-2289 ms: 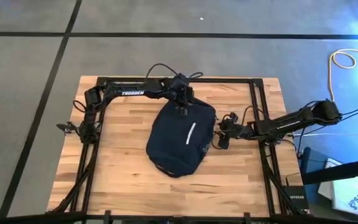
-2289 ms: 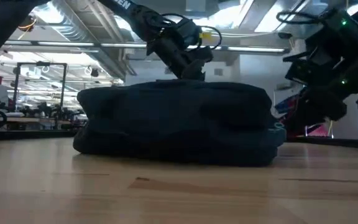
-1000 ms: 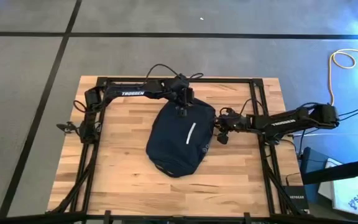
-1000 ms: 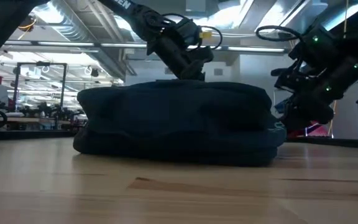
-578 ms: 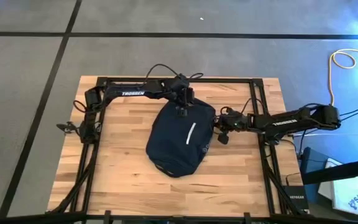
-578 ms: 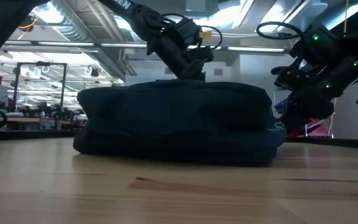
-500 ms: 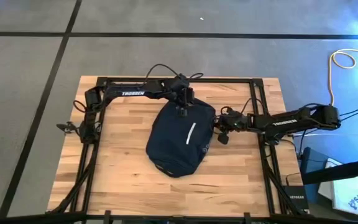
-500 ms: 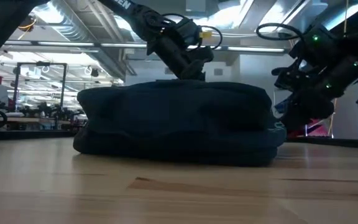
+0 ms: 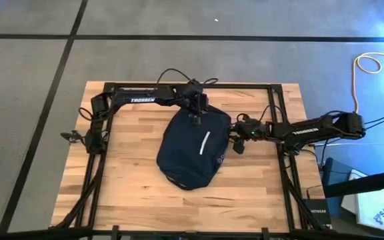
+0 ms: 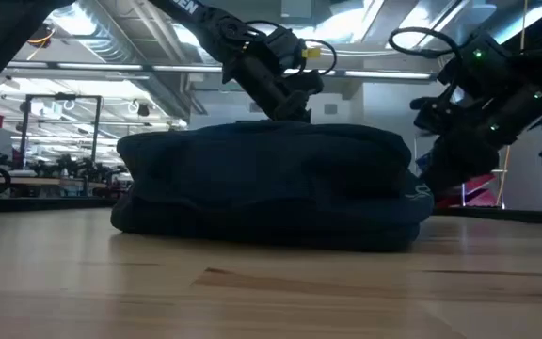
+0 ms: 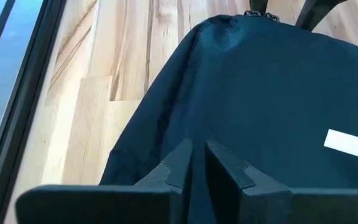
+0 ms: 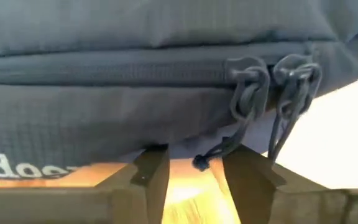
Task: Unpack backpack
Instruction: Open the blue backpack
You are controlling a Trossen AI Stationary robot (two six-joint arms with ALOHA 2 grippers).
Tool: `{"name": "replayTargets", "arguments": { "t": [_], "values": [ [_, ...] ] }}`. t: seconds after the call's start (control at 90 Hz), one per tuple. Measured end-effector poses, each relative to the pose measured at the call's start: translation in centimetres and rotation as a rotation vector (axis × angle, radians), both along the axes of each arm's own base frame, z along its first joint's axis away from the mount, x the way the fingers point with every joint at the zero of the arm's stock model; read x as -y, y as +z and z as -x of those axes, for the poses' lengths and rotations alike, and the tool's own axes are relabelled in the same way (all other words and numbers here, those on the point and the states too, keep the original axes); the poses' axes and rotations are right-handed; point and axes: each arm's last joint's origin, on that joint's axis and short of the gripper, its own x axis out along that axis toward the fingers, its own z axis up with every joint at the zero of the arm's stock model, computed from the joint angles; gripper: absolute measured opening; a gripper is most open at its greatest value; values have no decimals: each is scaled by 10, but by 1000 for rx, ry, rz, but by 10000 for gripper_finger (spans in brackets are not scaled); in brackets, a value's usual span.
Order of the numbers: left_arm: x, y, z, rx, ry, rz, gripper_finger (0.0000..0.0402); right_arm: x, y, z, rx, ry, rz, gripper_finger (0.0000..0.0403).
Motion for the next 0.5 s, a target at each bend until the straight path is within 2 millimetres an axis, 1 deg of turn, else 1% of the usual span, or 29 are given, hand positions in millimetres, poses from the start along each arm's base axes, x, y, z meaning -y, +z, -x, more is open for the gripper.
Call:
{"name": "replayTargets", "arguments": {
  "t": [0.3, 0.356, 0.5],
  "values": [
    [0, -1, 1, -14, -3, 2, 27, 0, -3, 3, -48, 5, 2, 15],
    [0, -1, 1, -17, -3, 3, 27, -1, -3, 3, -48, 12, 4, 7],
    [0, -2, 1, -20, -3, 4, 27, -1, -3, 3, -49, 16, 3, 2]
  ]
}}
